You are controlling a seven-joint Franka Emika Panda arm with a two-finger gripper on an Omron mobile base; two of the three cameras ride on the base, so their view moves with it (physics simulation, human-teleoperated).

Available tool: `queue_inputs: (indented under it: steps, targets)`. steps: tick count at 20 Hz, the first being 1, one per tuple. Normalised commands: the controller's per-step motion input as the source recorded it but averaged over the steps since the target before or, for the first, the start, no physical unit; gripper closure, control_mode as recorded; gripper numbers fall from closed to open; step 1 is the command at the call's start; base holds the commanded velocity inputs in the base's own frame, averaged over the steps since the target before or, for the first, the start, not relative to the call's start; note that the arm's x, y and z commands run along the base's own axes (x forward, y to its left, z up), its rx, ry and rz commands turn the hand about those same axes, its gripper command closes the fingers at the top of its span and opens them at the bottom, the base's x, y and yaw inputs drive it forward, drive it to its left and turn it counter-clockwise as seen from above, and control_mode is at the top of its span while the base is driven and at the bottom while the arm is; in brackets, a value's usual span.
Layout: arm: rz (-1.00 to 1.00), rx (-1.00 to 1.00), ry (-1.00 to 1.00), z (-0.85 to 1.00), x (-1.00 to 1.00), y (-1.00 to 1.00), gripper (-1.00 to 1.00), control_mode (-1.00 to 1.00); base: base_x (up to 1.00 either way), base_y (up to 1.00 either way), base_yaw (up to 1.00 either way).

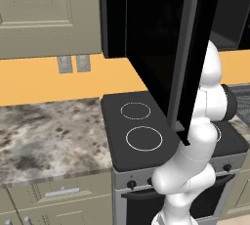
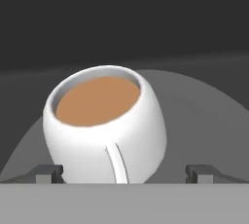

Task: Pick the cup of tea, navigate to the dining table, and place it on the saucer.

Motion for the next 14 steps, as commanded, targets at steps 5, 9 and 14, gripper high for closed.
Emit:
queue_inputs:
  steps: [5, 9, 14]
  targets:
    - [0.01, 0.0, 0.01, 0.0, 0.0, 0.0, -1.0, -1.0, 0.0, 0.0, 0.0]
    - [0.0, 0.0, 0.02, 0.0, 0.0, 0.0, -1.0, -1.0, 0.0, 0.0, 0.0]
    - [0.0, 0.0, 0.01, 0.0, 0.0, 0.0, 1.0, -1.0, 0.0, 0.0, 0.0]
